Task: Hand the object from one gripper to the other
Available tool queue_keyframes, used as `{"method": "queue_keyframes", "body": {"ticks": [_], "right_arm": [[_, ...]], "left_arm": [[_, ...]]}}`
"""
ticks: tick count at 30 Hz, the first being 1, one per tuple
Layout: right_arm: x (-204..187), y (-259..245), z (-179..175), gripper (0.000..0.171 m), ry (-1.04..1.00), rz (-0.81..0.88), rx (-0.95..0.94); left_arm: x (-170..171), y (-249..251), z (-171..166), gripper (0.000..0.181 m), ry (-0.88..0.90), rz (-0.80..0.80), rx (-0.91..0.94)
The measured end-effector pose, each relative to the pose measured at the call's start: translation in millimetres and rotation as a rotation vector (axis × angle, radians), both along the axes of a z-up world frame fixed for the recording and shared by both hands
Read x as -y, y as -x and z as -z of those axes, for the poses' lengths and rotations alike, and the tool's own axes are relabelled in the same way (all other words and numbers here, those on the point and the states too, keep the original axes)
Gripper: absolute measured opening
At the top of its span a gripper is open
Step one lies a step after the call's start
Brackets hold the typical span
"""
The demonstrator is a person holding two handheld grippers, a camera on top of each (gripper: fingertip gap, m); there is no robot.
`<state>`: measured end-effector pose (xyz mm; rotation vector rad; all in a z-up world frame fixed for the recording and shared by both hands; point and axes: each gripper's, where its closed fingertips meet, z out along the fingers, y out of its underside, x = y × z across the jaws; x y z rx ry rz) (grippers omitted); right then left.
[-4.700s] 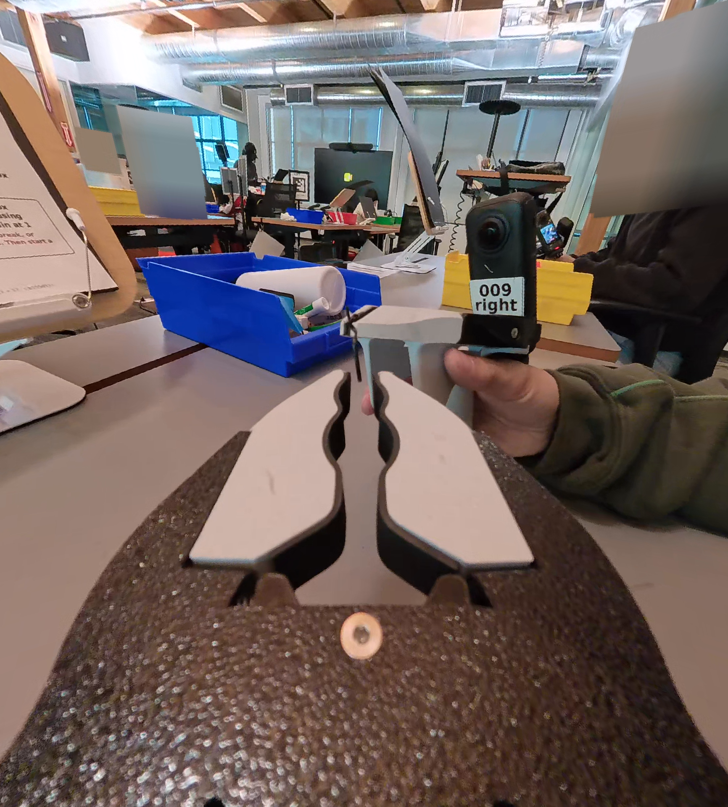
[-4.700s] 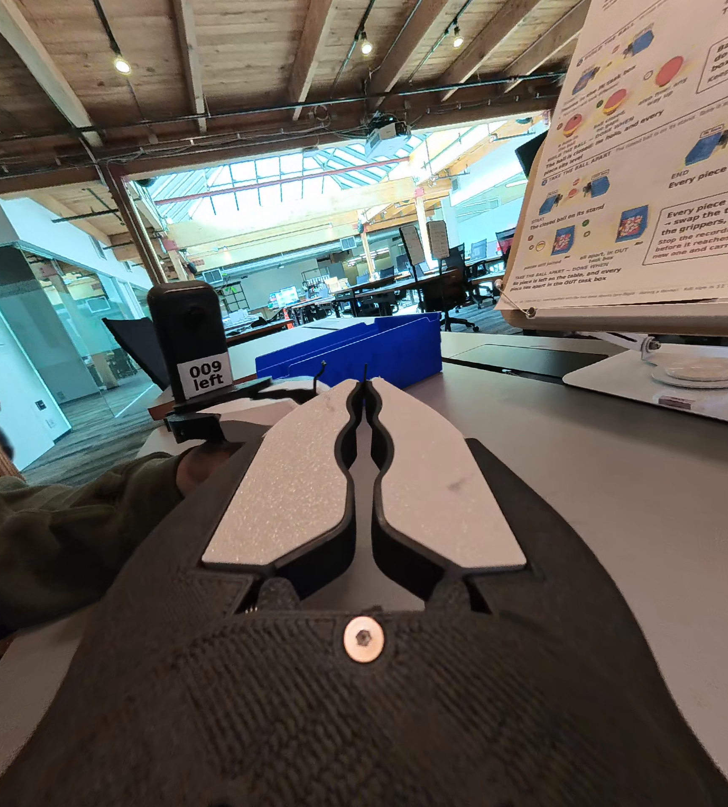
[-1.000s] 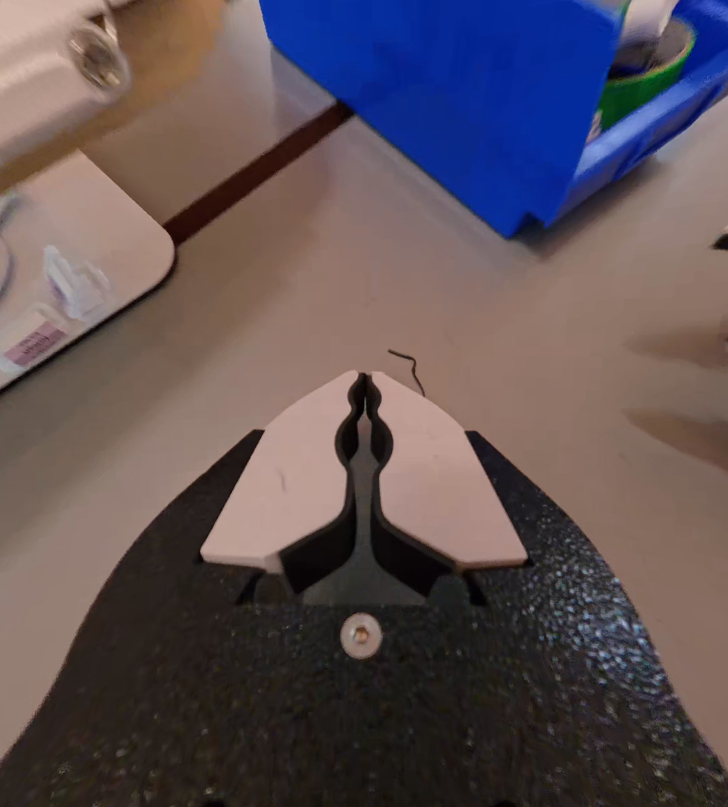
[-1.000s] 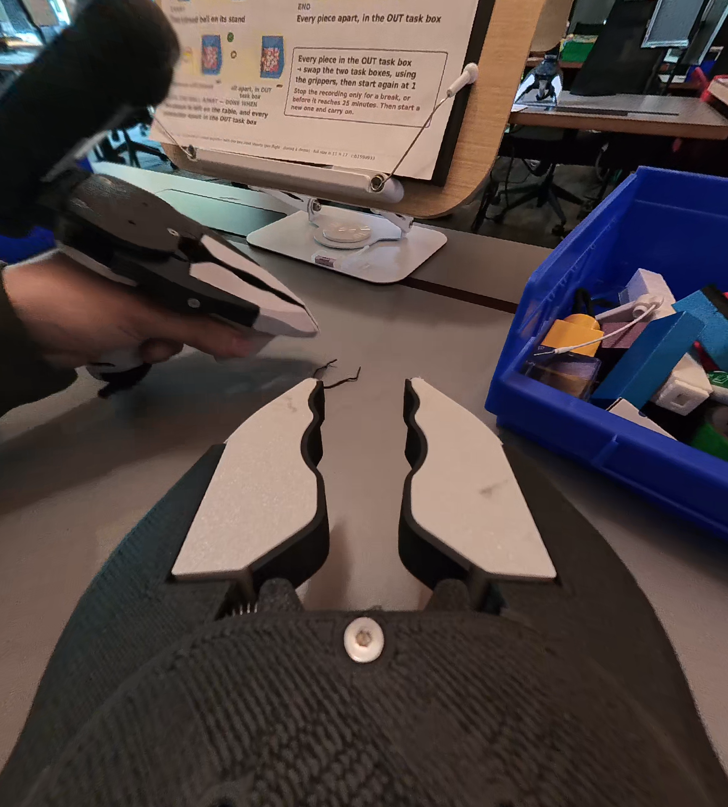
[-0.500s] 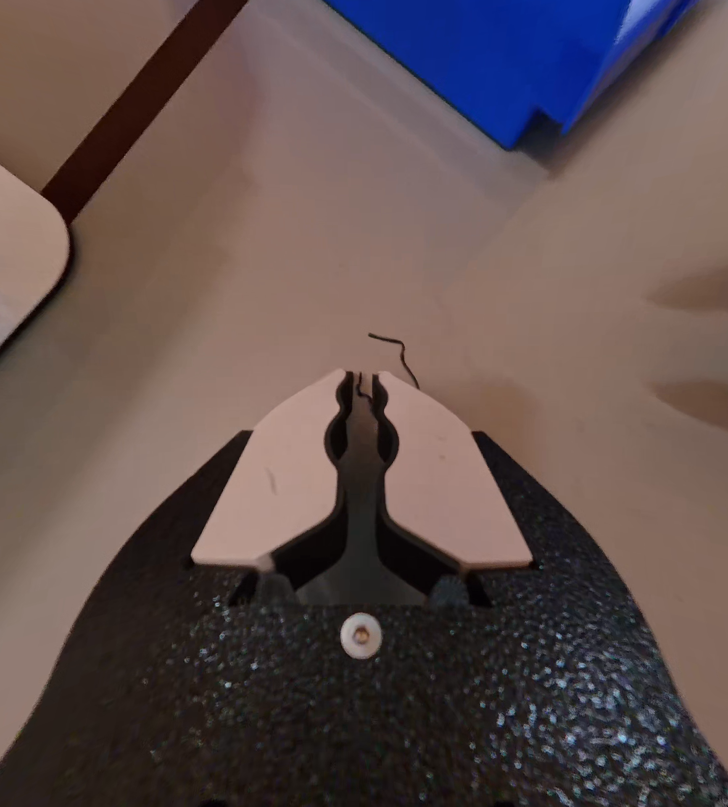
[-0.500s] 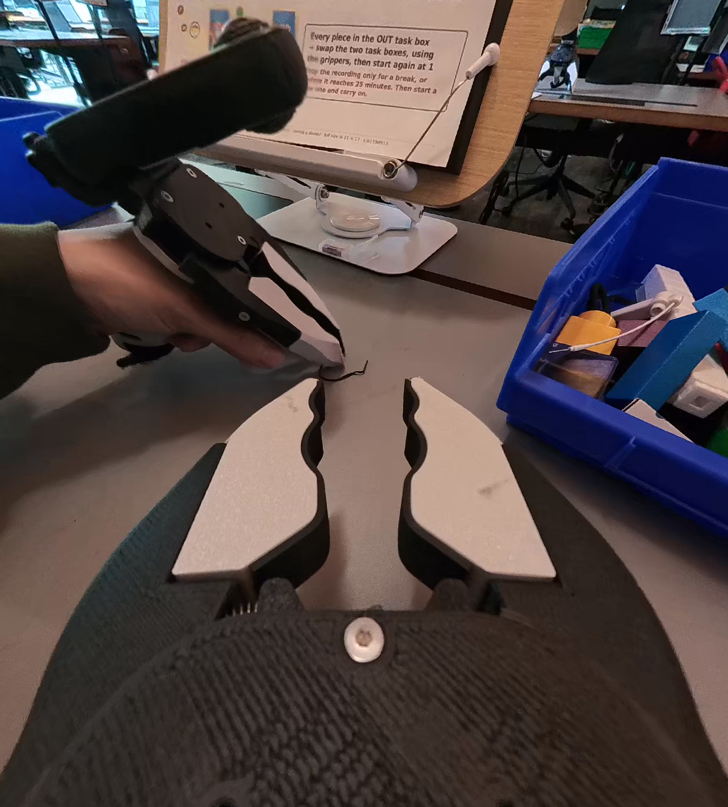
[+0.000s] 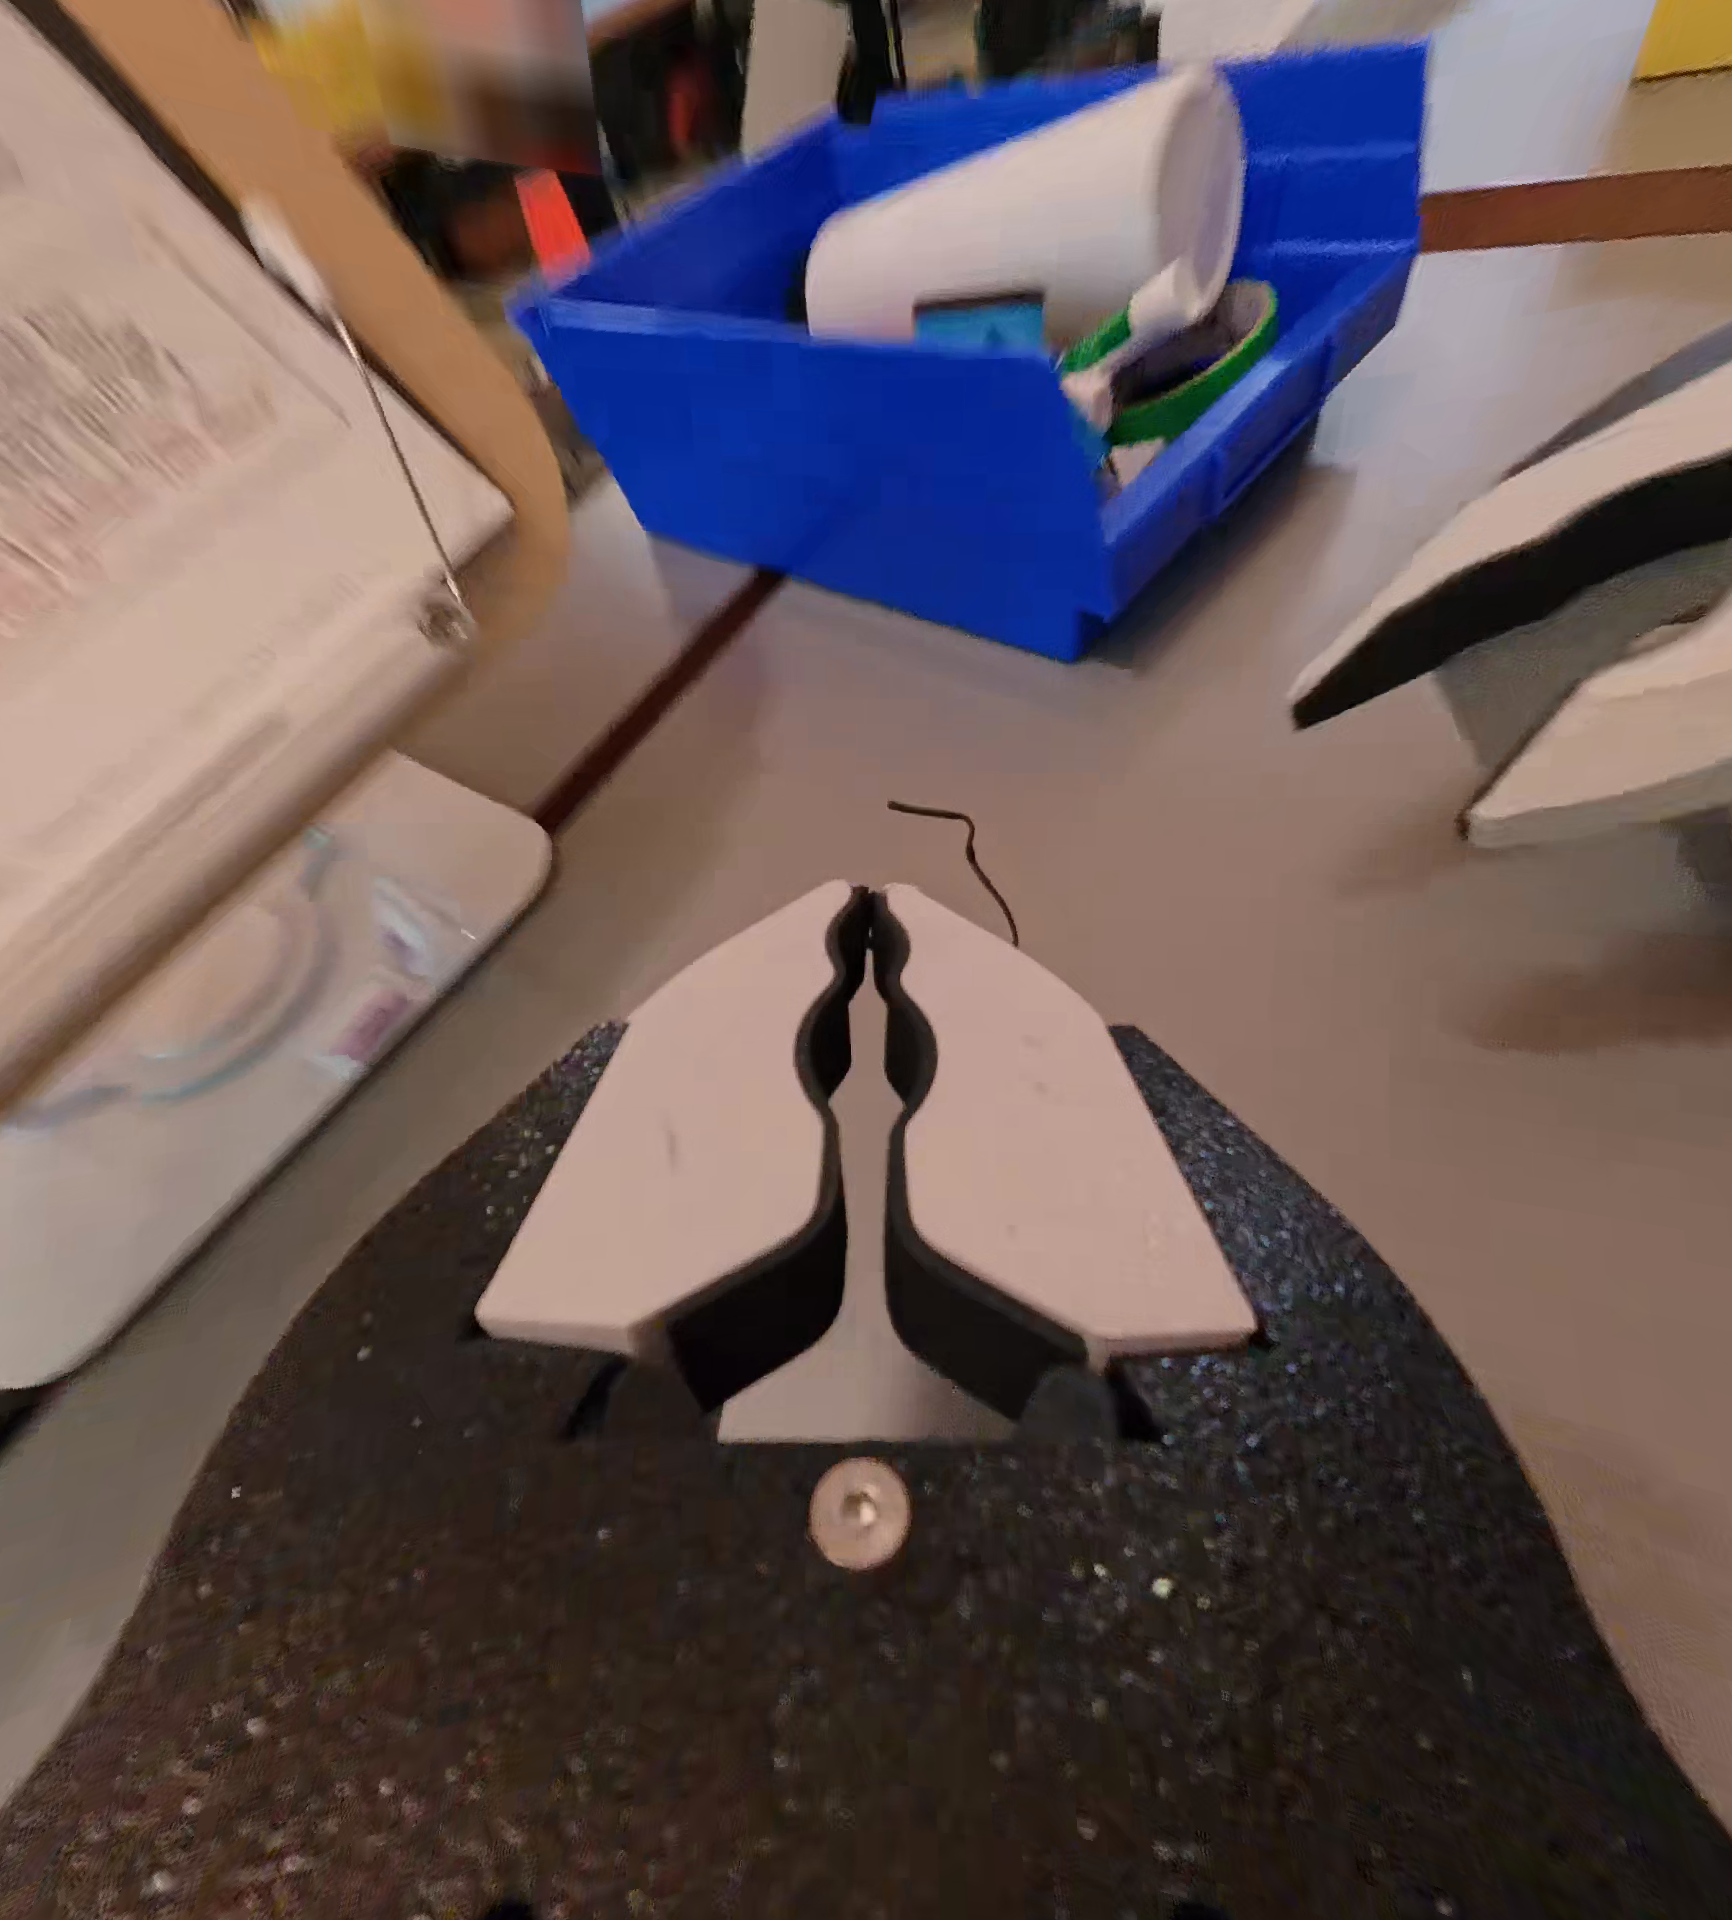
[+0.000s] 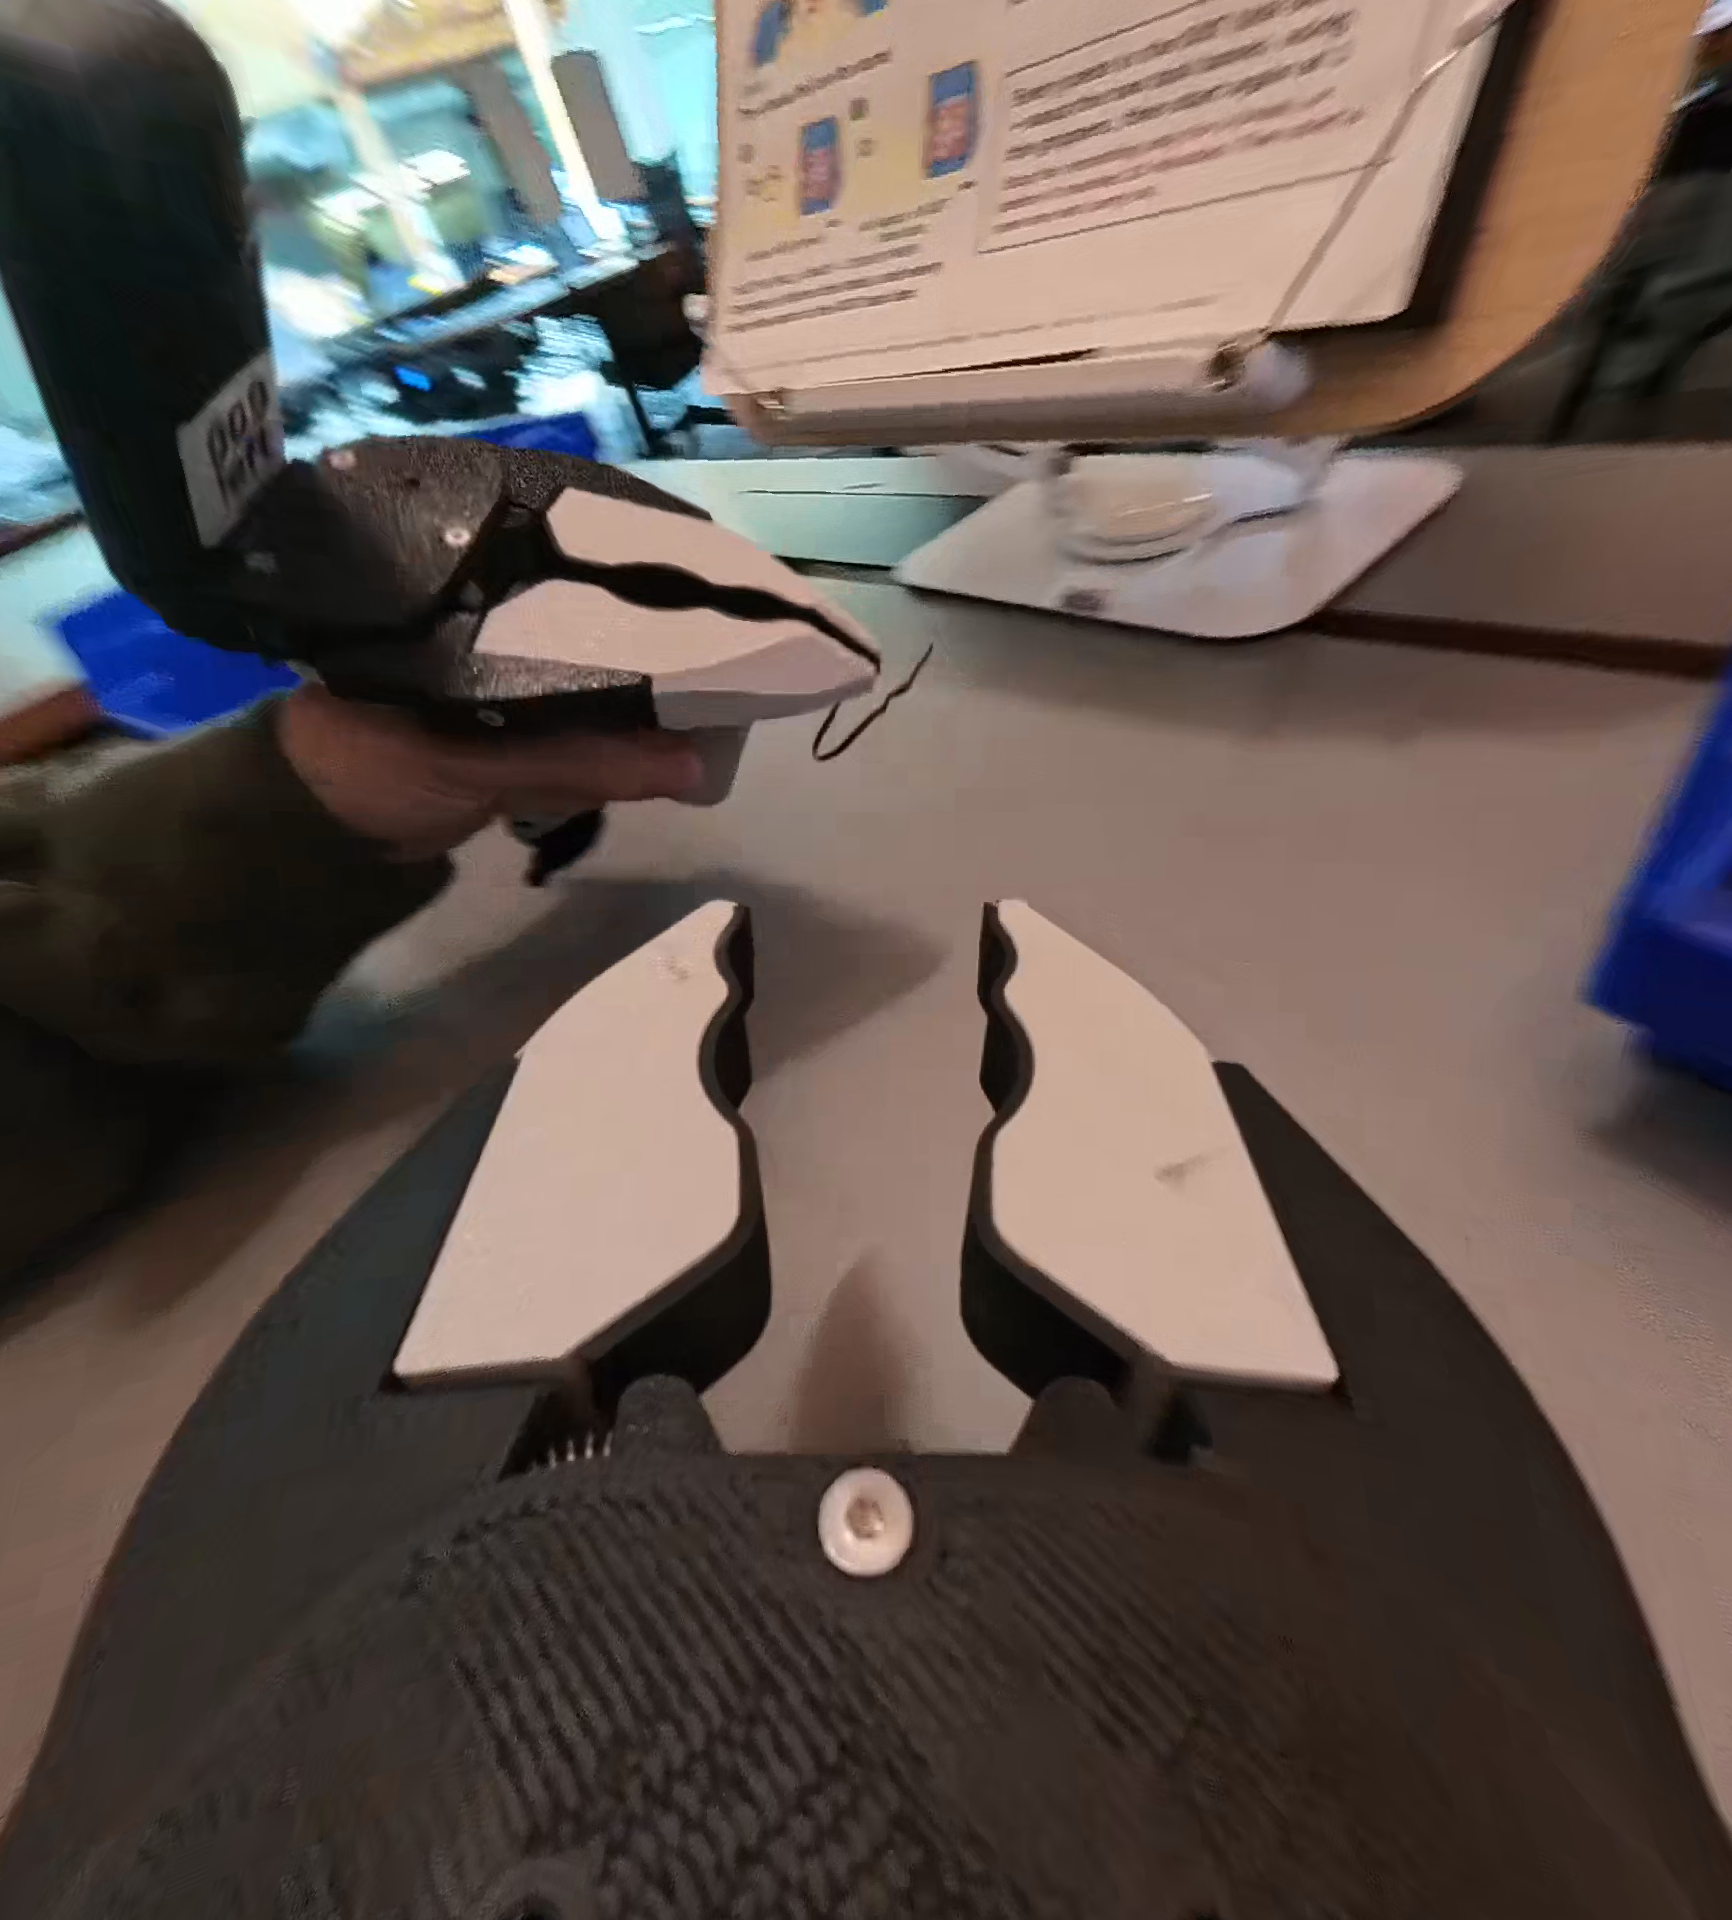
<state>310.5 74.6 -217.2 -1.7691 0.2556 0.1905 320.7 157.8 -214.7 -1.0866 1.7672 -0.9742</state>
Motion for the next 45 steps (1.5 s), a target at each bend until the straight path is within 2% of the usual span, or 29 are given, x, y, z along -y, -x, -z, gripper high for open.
{"method": "queue_keyframes", "body": {"ticks": [1,4,7,16,18,23,28,31,34,37,39,42,45], "right_arm": [[-3,11,-4,0.043,-0.031,-0.054,-0.064],[-11,32,-20,0.036,-0.163,-0.150,-0.246],[-17,45,-21,0.029,-0.199,-0.216,-0.329],[-60,64,-16,0.025,-0.114,-0.404,-0.333],[-67,67,-13,0.019,-0.084,-0.441,-0.328],[-70,69,-5,0.002,-0.083,-0.438,-0.317],[-68,67,-5,0.001,-0.080,-0.433,-0.281],[-65,66,-9,0.001,-0.112,-0.445,-0.295],[-60,62,-19,0.001,-0.187,-0.448,-0.291],[-54,61,-28,0.001,-0.263,-0.455,-0.265],[-51,61,-32,0.001,-0.295,-0.452,-0.260],[-50,62,-40,0.001,-0.348,-0.448,-0.271],[-49,60,-45,0.000,-0.381,-0.413,-0.241]], "left_arm": [[3,11,-9,0.000,-0.060,0.013,0.056],[18,42,-25,0.000,-0.197,0.062,0.190],[31,65,-27,0.000,-0.305,0.107,0.251],[6,86,-13,0.000,-0.395,-0.039,0.271],[1,85,-11,0.000,-0.432,-0.066,0.271],[2,84,-11,0.000,-0.467,-0.073,0.273],[4,84,-10,0.000,-0.447,-0.066,0.272],[7,86,-13,0.001,-0.299,-0.037,0.284],[3,87,-21,0.023,0.050,-0.035,0.251],[10,93,-22,0.028,0.423,0.084,0.150],[19,97,-18,0.031,0.578,0.174,0.065],[29,99,-20,0.029,0.688,0.239,0.040],[37,99,-21,0.022,0.678,0.254,0.035]]}}
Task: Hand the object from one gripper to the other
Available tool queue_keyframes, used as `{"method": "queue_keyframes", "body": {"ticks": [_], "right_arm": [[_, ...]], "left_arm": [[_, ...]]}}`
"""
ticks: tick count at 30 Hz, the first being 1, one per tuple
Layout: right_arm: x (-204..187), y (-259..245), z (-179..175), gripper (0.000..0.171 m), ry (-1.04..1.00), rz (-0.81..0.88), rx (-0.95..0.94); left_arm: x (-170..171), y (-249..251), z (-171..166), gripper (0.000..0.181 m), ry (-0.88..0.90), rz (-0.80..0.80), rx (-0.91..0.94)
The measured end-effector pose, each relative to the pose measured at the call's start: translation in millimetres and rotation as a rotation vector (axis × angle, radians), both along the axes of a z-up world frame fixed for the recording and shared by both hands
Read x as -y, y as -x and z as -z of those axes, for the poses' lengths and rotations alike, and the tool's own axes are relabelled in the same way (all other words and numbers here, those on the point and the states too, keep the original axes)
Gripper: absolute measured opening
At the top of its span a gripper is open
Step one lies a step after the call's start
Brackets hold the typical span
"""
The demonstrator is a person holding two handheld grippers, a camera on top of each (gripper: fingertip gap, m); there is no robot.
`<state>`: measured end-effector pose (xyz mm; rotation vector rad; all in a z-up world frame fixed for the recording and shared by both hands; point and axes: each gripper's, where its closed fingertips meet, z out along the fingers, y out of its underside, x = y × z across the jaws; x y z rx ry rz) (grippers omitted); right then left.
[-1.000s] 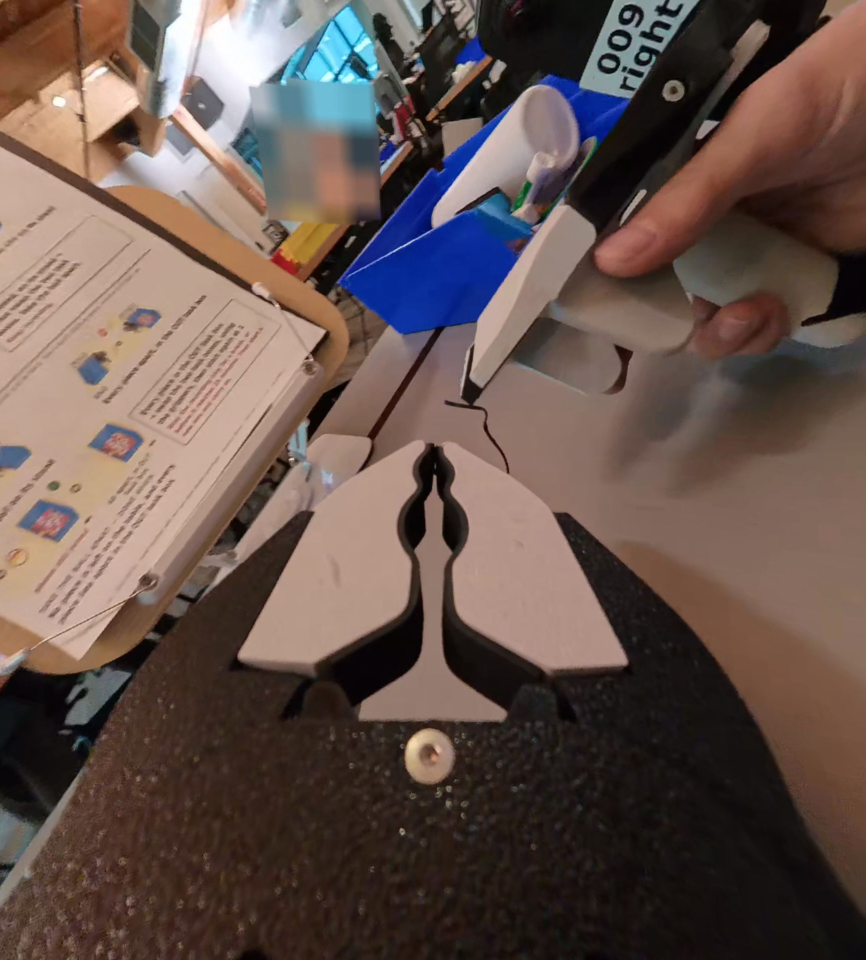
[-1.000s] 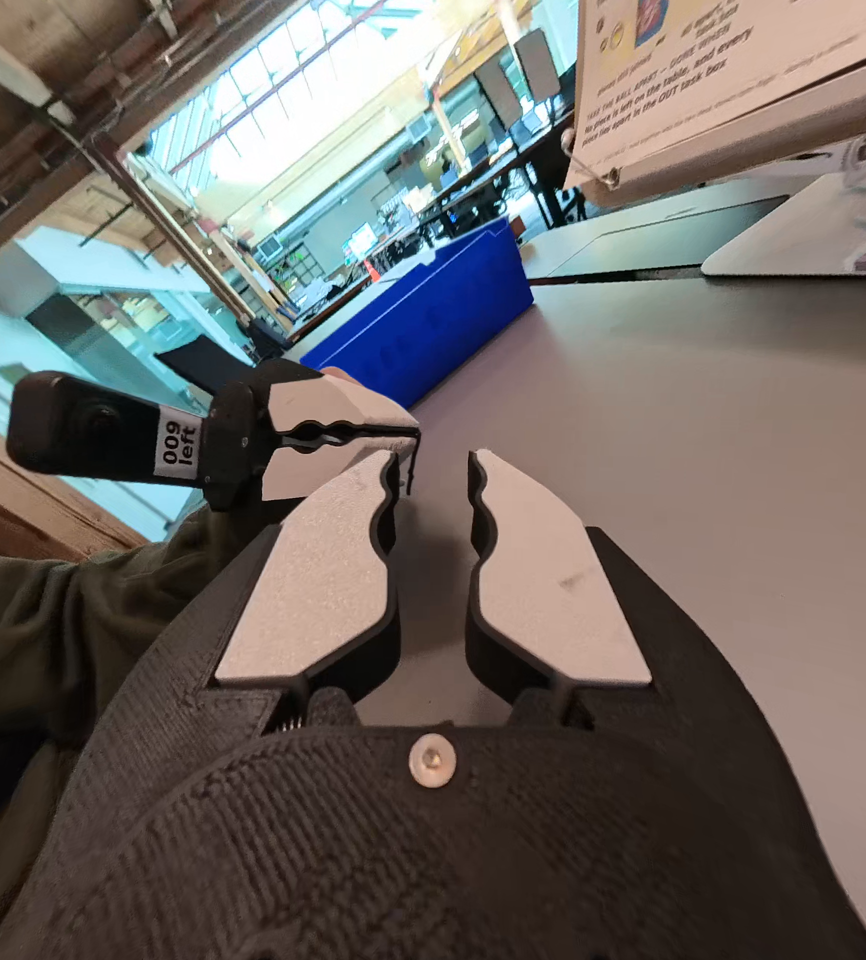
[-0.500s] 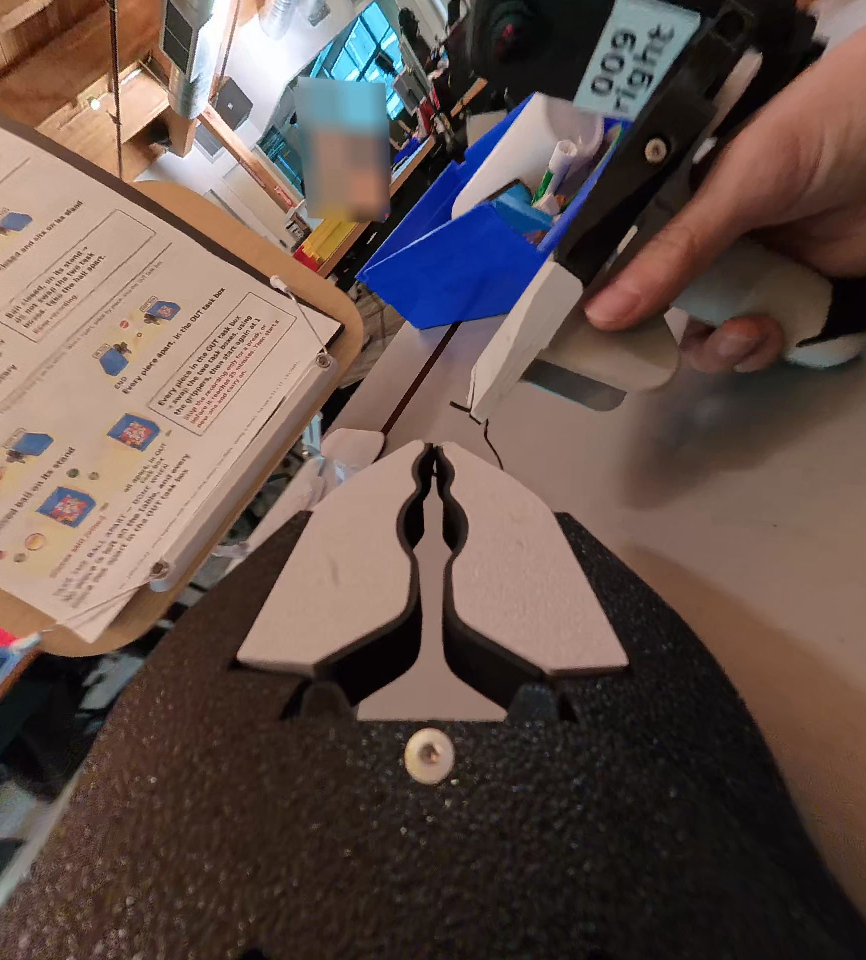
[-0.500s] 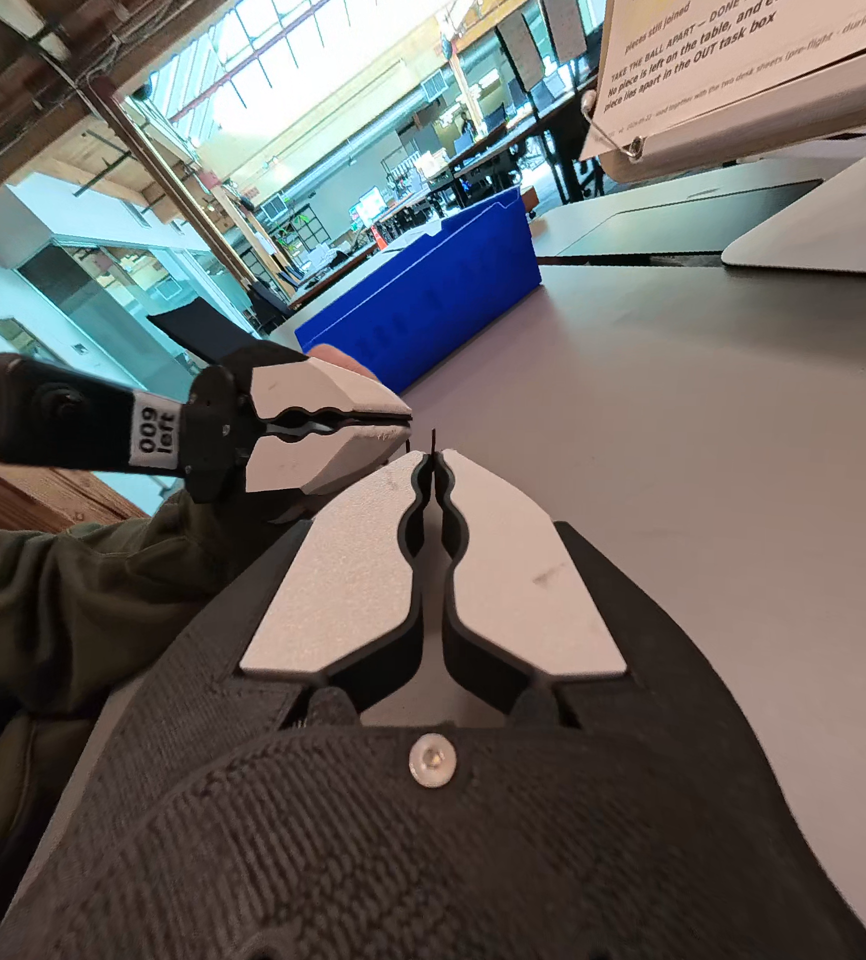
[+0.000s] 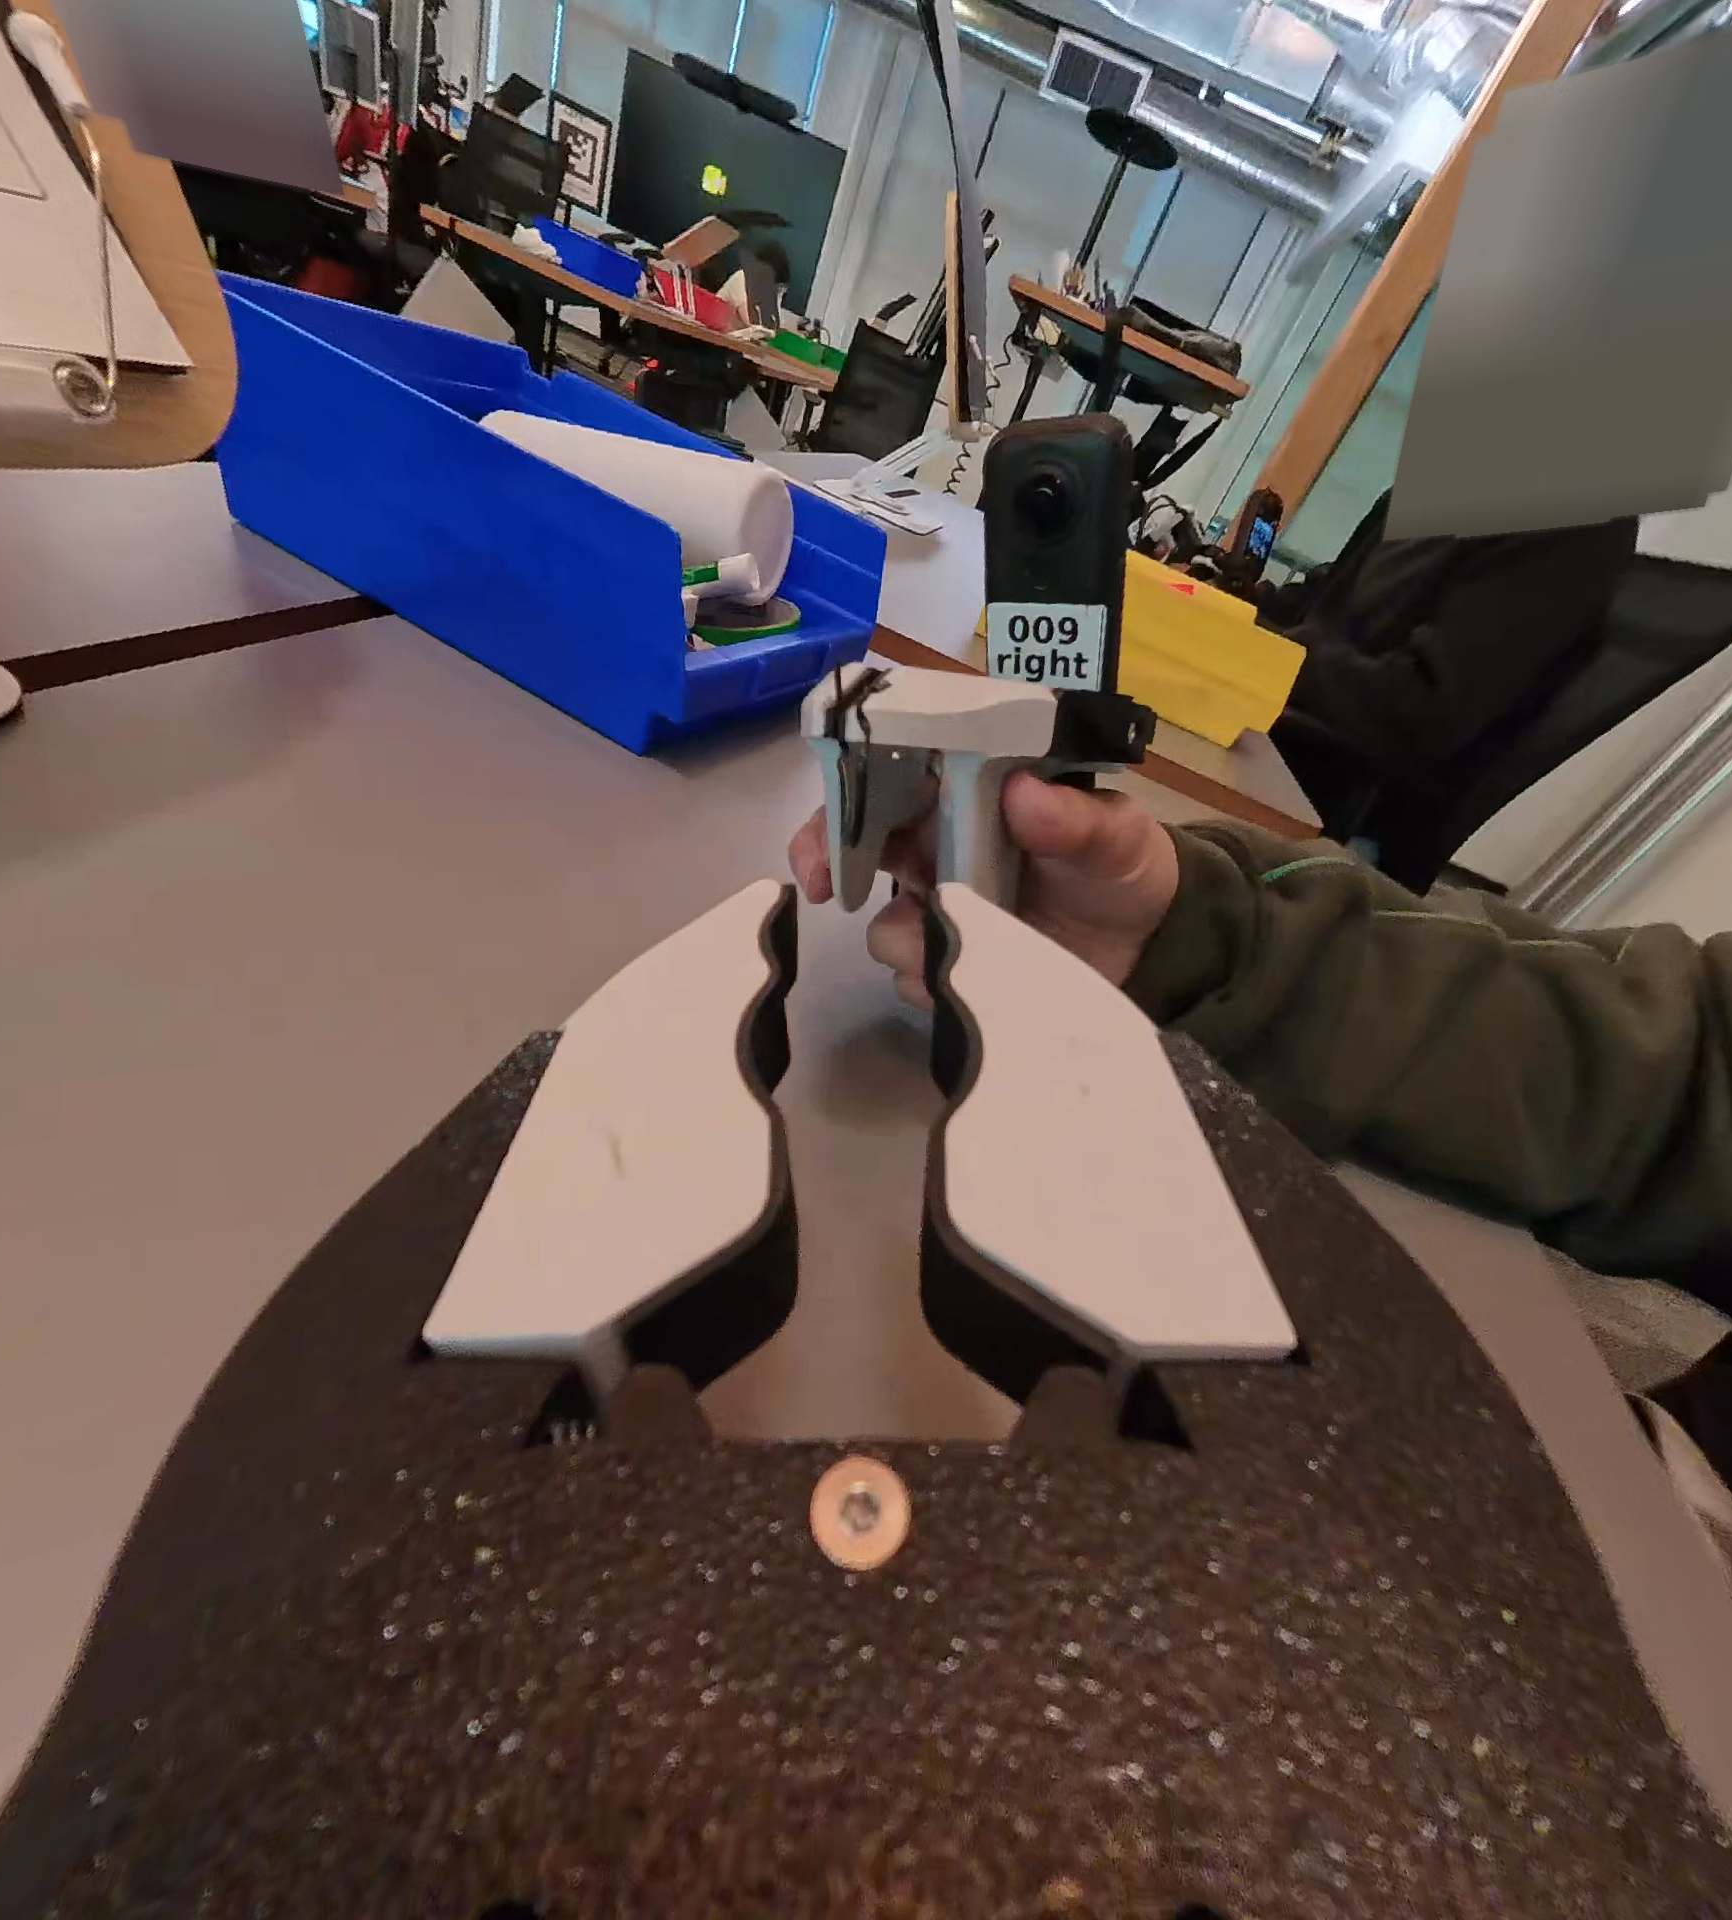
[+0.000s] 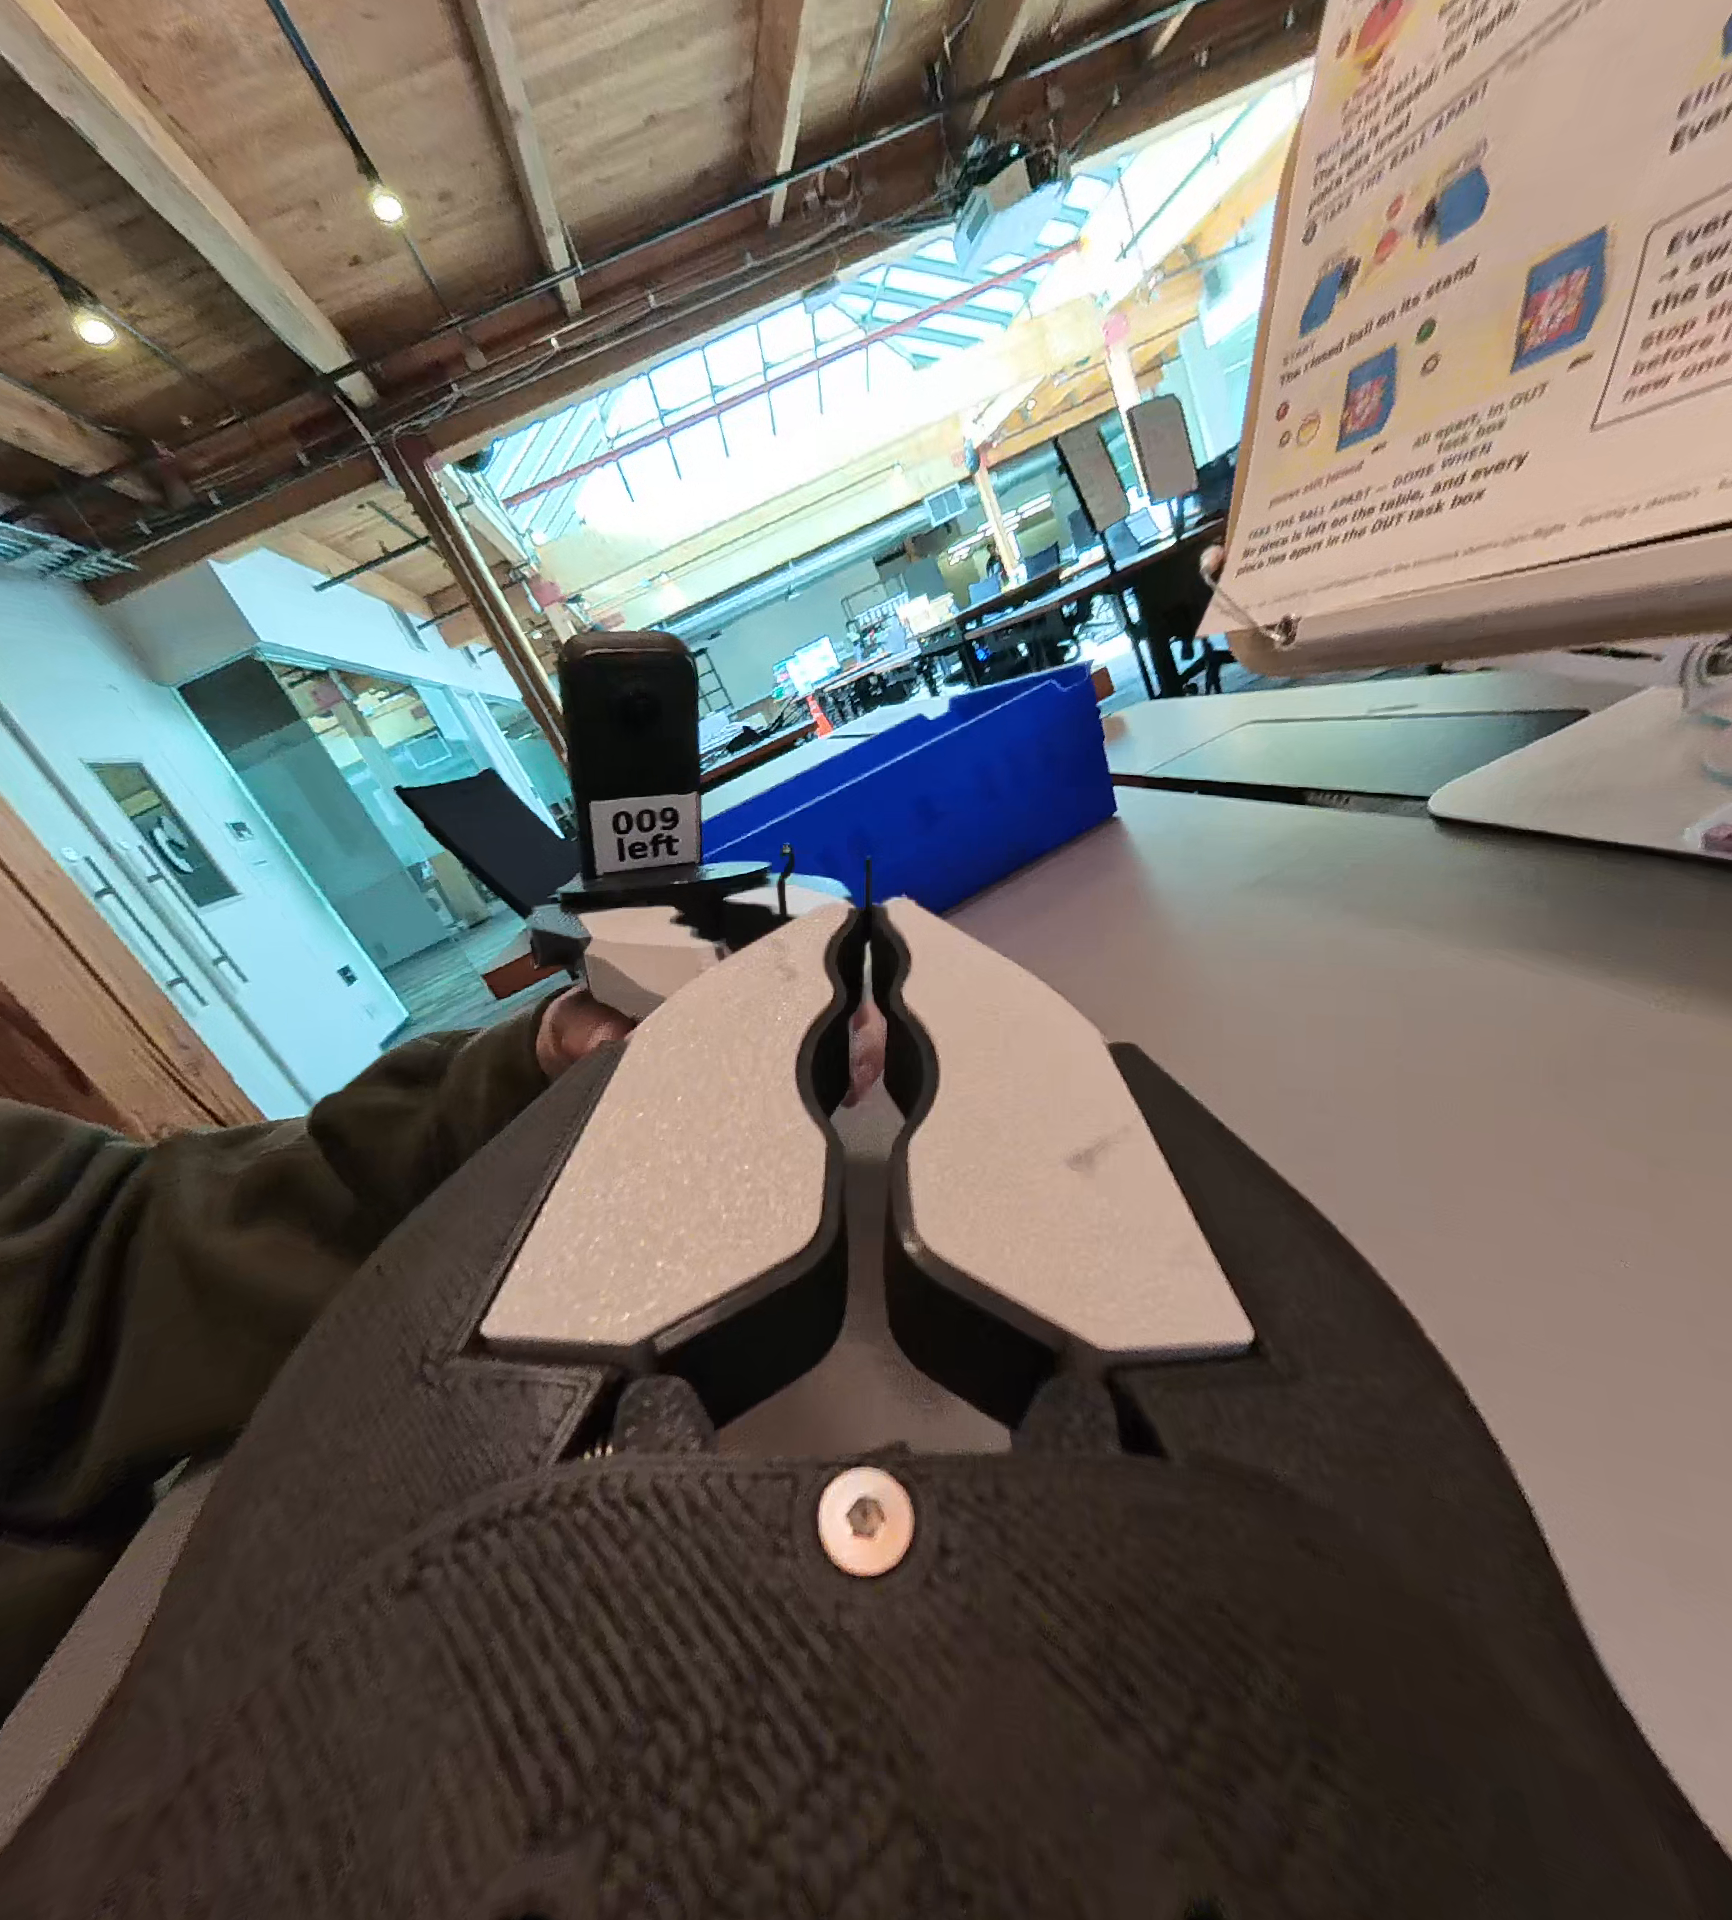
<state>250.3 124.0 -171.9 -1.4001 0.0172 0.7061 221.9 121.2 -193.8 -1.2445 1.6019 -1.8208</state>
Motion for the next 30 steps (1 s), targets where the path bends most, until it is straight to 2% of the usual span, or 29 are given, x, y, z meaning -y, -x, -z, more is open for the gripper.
{"method": "queue_keyframes", "body": {"ticks": [7,10,12,18,20,21,23,25,30], "right_arm": [[-2,-2,-1,0.000,-0.018,0.043,-0.009],[-3,0,-3,0.000,-0.029,0.044,-0.030],[-4,3,-2,0.000,-0.026,0.039,-0.023],[-5,2,3,0.003,0.011,0.035,-0.003],[-5,-5,4,0.033,0.053,0.081,0.058],[-4,-8,5,0.036,0.068,0.098,0.127],[3,-5,-3,0.019,0.026,0.114,0.275],[6,2,-9,0.015,-0.007,0.123,0.366],[3,22,7,0.018,0.061,0.037,0.479]], "left_arm": [[-11,-10,-4,0.015,-0.050,-0.151,0.054],[-8,-10,-5,0.012,-0.029,-0.145,0.057],[-7,-10,-9,0.002,-0.023,-0.151,0.078],[-5,-8,-9,0.001,-0.107,-0.143,0.094],[-6,-8,-6,0.001,-0.142,-0.140,0.075],[-7,-7,-5,0.001,-0.176,-0.140,0.066],[-7,-7,1,0.001,-0.256,-0.133,0.043],[-5,-5,7,0.001,-0.325,-0.114,0.026],[4,-5,12,0.001,-0.316,-0.067,0.008]]}}
